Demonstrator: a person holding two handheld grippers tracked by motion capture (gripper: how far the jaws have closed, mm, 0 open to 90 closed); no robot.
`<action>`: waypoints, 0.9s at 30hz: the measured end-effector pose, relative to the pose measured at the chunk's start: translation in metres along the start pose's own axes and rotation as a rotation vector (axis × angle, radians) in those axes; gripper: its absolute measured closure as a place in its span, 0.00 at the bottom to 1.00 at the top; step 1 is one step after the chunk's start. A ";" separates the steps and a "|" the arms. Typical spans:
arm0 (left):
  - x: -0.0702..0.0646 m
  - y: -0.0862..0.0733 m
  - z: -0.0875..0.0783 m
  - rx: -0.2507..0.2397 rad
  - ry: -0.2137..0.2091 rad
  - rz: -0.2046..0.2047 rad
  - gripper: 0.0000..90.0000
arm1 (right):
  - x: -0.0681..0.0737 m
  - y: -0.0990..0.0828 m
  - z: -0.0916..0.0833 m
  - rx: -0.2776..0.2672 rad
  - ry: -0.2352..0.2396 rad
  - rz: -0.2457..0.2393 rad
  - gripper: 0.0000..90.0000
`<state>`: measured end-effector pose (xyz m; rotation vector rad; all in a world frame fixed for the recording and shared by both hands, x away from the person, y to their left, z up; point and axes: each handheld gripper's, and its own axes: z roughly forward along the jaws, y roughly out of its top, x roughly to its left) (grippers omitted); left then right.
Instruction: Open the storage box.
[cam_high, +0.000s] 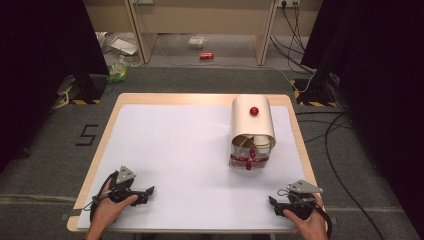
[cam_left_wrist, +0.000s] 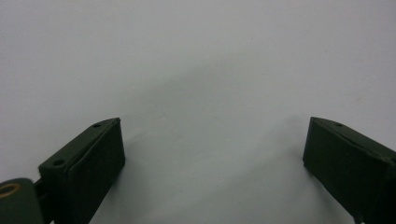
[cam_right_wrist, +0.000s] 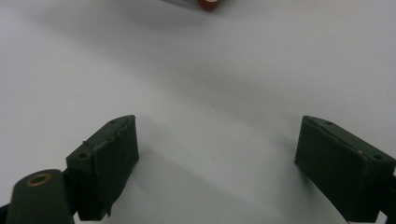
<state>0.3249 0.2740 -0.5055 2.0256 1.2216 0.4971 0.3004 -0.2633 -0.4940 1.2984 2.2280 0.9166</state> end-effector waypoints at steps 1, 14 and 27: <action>0.000 0.000 0.000 0.000 0.000 0.000 0.05 | 0.000 0.000 0.000 0.000 0.000 0.000 0.16; 0.000 0.000 0.000 0.000 0.000 -0.001 0.05 | 0.012 0.012 -0.007 -0.071 0.022 -0.077 0.24; 0.000 0.000 0.000 -0.001 0.000 0.000 0.05 | 0.033 0.030 -0.011 -0.225 0.045 -0.223 0.29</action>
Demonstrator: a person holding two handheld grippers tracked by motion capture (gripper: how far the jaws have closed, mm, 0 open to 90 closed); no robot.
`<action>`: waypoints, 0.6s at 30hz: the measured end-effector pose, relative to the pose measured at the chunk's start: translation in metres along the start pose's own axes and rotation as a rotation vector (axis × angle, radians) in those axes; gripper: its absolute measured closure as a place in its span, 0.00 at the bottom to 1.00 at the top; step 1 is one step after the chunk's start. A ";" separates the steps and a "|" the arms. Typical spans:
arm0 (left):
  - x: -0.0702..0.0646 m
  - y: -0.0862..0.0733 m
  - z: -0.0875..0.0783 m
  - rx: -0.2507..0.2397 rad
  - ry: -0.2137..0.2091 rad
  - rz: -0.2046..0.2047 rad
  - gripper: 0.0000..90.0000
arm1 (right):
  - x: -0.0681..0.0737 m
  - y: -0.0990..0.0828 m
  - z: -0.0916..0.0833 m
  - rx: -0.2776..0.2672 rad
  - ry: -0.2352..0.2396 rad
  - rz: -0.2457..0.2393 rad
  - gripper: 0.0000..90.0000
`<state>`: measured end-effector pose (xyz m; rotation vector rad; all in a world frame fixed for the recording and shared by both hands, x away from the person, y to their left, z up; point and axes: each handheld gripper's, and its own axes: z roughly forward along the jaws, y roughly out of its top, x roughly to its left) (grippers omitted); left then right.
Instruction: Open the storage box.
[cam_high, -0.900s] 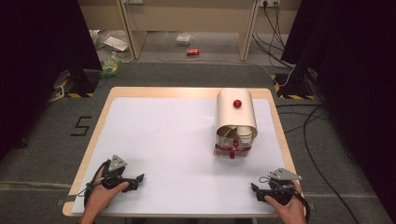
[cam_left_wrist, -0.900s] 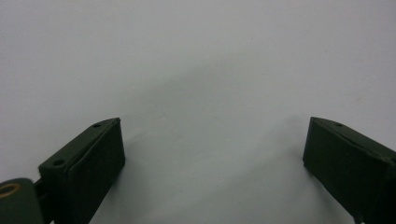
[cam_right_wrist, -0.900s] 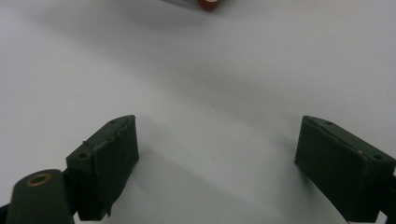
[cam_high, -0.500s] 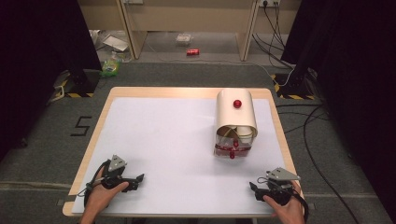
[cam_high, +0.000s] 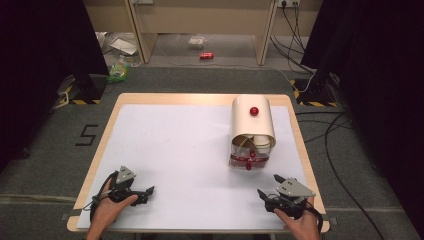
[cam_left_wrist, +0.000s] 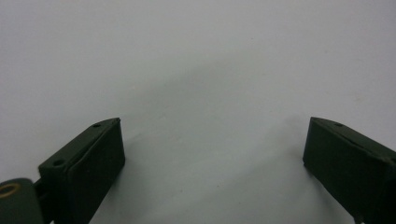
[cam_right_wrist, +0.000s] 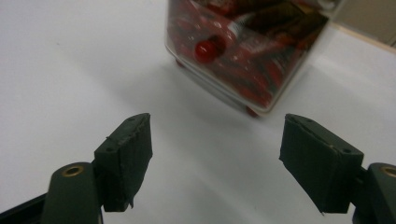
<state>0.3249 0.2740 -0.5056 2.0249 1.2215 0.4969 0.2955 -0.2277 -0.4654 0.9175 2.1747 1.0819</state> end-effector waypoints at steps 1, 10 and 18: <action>0.000 0.000 0.000 0.000 0.000 0.000 0.05 | 0.002 0.001 0.000 -0.012 0.003 -0.010 0.29; 0.000 0.000 0.000 0.000 0.000 0.000 0.05 | 0.009 0.011 0.006 -0.079 -0.005 -0.126 0.30; 0.000 0.000 0.000 0.000 0.000 0.000 0.05 | 0.011 0.016 0.012 -0.088 -0.024 -0.168 0.31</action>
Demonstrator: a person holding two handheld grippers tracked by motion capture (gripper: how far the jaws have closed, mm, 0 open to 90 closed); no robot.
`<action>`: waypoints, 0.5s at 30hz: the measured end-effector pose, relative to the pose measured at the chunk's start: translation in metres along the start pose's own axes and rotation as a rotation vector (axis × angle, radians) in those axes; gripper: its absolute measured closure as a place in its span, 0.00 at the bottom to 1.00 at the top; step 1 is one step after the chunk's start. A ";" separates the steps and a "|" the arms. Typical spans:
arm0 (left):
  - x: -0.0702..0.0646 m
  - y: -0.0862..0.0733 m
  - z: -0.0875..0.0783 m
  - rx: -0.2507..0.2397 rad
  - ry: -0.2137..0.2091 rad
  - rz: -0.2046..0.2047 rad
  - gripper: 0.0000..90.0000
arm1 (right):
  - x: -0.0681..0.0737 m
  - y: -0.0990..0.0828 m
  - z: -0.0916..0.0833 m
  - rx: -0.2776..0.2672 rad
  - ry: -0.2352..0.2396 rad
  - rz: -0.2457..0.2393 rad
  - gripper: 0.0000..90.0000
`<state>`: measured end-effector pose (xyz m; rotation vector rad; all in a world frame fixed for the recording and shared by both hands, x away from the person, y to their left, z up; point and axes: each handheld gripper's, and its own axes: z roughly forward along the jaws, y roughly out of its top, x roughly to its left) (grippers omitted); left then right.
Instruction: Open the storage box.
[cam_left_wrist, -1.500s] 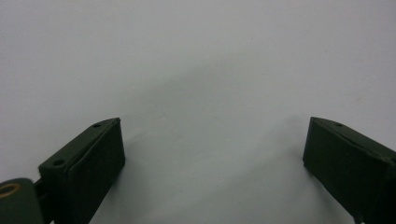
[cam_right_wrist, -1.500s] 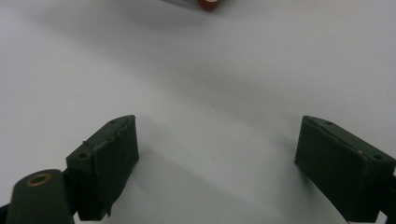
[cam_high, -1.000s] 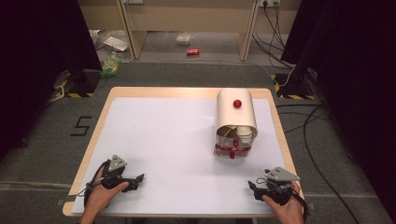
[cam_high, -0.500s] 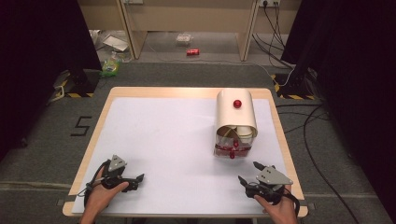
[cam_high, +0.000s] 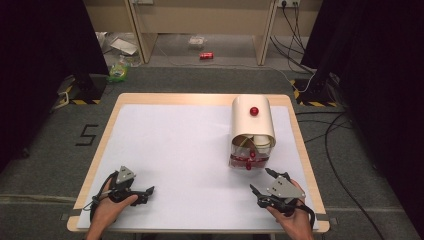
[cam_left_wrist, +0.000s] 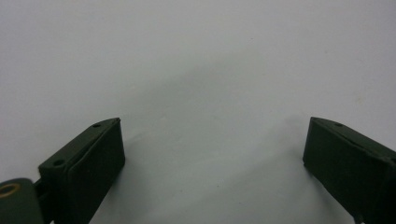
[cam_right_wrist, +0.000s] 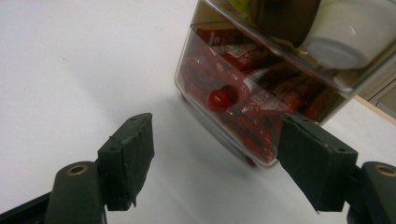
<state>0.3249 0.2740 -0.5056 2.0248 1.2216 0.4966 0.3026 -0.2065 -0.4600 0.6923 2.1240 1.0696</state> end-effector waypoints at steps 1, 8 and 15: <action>0.000 0.000 0.000 0.000 0.000 0.000 0.05 | 0.001 0.002 0.003 -0.002 -0.001 -0.019 0.31; 0.000 0.000 0.000 0.000 0.000 0.000 0.05 | 0.007 0.013 0.017 -0.010 -0.012 -0.089 0.33; 0.000 0.000 0.000 0.000 0.000 0.000 0.05 | 0.009 0.020 0.027 -0.027 -0.014 -0.156 0.33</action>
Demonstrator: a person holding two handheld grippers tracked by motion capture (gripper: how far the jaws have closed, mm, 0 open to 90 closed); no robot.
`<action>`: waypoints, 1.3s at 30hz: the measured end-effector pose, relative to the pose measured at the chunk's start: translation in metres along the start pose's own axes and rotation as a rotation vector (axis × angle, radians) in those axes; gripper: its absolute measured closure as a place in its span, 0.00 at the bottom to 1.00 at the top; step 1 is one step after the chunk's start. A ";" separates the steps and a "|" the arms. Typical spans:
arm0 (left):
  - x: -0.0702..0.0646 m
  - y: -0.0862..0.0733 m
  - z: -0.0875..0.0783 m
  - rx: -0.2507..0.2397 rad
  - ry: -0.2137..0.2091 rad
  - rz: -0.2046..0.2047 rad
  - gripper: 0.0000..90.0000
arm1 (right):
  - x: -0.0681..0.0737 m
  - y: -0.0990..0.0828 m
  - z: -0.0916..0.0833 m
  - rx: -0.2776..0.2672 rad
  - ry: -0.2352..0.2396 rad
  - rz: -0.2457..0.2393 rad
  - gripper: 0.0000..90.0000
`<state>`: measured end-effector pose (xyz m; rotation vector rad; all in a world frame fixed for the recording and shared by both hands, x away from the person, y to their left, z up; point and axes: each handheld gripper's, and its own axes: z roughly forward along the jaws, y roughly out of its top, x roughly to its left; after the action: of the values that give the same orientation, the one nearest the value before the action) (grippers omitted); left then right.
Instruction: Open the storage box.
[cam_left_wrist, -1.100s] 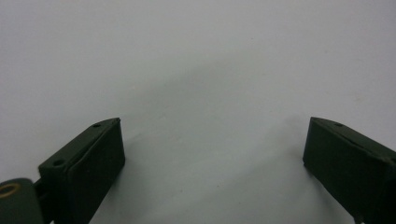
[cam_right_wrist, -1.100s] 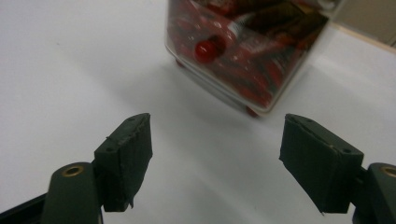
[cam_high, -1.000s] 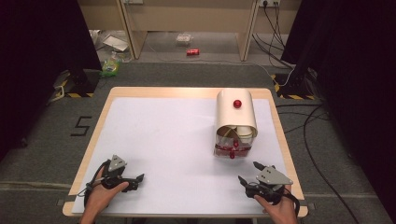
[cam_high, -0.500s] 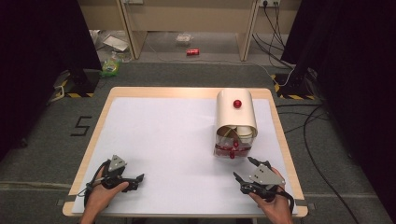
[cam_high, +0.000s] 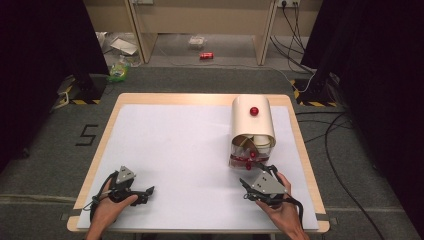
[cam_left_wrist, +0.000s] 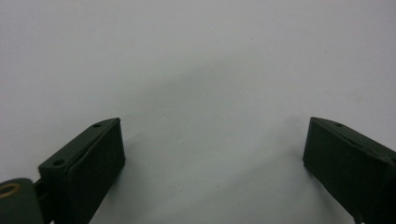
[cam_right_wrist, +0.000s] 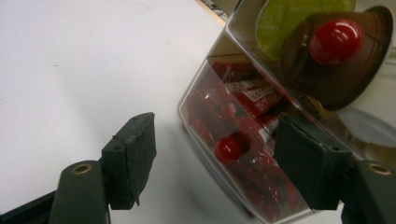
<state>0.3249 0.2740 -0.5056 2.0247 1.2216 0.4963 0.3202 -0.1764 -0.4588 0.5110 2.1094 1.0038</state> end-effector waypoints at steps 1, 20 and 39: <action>0.000 0.000 0.000 0.000 0.000 0.000 0.05 | 0.000 0.000 0.000 0.000 0.000 0.000 0.33; 0.000 0.000 0.000 0.000 0.000 0.000 0.05 | 0.005 0.004 0.018 0.051 -0.045 -0.199 0.35; 0.000 0.000 0.000 0.000 0.000 0.000 0.05 | 0.001 0.003 0.017 0.052 0.007 -0.142 0.33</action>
<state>0.3248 0.2740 -0.5056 2.0245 1.2217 0.4965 0.3329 -0.1654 -0.4637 0.3779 2.1501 0.8739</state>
